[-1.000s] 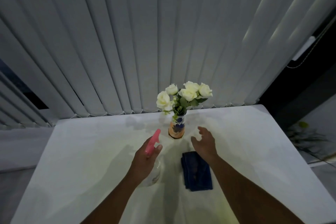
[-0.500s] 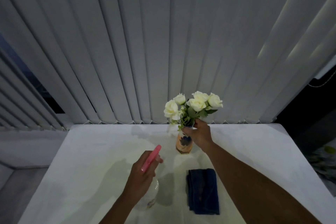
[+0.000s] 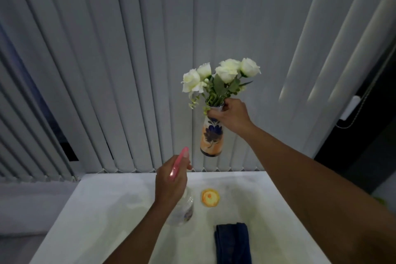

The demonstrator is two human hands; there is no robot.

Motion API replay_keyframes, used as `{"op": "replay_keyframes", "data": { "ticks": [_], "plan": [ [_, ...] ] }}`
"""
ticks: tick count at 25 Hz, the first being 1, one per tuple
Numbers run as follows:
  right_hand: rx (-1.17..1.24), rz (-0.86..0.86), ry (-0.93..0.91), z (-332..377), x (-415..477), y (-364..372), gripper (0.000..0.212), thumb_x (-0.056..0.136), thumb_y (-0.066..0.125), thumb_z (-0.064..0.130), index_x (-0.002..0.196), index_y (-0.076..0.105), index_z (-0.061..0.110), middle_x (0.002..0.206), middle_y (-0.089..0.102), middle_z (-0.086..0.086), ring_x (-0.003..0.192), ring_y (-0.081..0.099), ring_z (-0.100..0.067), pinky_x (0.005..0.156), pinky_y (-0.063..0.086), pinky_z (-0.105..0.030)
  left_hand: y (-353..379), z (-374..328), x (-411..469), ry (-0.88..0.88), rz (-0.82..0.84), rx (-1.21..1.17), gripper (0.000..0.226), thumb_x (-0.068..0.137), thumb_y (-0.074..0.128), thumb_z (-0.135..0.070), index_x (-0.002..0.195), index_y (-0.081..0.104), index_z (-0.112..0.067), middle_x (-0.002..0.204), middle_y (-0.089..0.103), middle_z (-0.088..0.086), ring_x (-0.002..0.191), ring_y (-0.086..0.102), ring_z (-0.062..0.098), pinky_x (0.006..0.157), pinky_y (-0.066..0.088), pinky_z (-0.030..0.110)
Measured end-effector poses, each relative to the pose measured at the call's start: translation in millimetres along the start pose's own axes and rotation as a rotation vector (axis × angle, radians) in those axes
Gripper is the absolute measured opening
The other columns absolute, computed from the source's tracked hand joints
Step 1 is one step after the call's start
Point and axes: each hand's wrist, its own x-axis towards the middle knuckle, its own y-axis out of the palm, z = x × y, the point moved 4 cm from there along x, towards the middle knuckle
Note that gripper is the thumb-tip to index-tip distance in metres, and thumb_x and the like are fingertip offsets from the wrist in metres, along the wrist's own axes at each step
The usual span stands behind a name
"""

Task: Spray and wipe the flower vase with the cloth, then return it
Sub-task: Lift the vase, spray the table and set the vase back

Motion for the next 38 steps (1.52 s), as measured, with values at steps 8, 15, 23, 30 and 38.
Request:
{"op": "replay_keyframes", "data": {
  "ticks": [8, 15, 23, 30, 38],
  "plan": [
    [-0.045, -0.058, -0.062, 51, 20, -30, 0.035, 0.065, 0.085, 0.04, 0.083, 0.075, 0.012, 0.074, 0.072, 0.003, 0.064, 0.062, -0.002, 0.045, 0.041, -0.01, 1, -49, 14, 0.145, -0.015, -0.217, 0.049, 0.103, 0.056, -0.024, 0.06, 0.06, -0.002, 0.051, 0.06, 0.015, 0.049, 0.059, 0.039, 0.054, 0.056, 0.053],
    [-0.044, -0.058, -0.049, 48, 25, -33, 0.036, 0.065, 0.086, 0.04, 0.084, 0.077, 0.011, 0.082, 0.075, -0.002, 0.065, 0.062, -0.003, 0.044, 0.042, -0.01, 2, -37, 3, 0.084, 0.057, -0.259, 0.048, 0.101, 0.06, -0.024, 0.062, 0.062, 0.004, 0.054, 0.06, 0.024, 0.046, 0.055, 0.044, 0.045, 0.05, 0.044],
    [0.106, 0.173, -0.053, 42, 23, -45, 0.029, 0.064, 0.086, 0.028, 0.089, 0.077, 0.015, 0.09, 0.08, -0.005, 0.088, 0.076, -0.018, 0.083, 0.064, -0.041, -29, -24, 37, -0.093, 0.147, -0.411, 0.057, 0.083, 0.059, -0.041, 0.073, 0.072, 0.013, 0.07, 0.069, 0.036, 0.057, 0.069, 0.045, 0.039, 0.046, 0.029],
    [0.105, 0.328, -0.085, 57, 19, -56, 0.024, 0.075, 0.084, 0.017, 0.097, 0.076, 0.009, 0.096, 0.079, -0.01, 0.089, 0.075, -0.018, 0.073, 0.062, -0.031, -51, -26, 69, -0.057, 0.226, -0.455, 0.065, 0.072, 0.056, -0.048, 0.076, 0.064, 0.016, 0.054, 0.057, 0.022, 0.044, 0.051, 0.029, 0.037, 0.037, 0.027],
    [0.106, 0.285, -0.065, 63, 16, -47, 0.03, 0.073, 0.085, 0.018, 0.099, 0.076, 0.006, 0.097, 0.079, -0.012, 0.093, 0.075, -0.023, 0.071, 0.062, -0.03, -49, -20, 65, -0.02, 0.283, -0.475, 0.043, 0.087, 0.044, -0.027, 0.09, 0.08, -0.003, 0.06, 0.059, 0.022, 0.047, 0.054, 0.028, 0.035, 0.038, 0.025]
  ]
}}
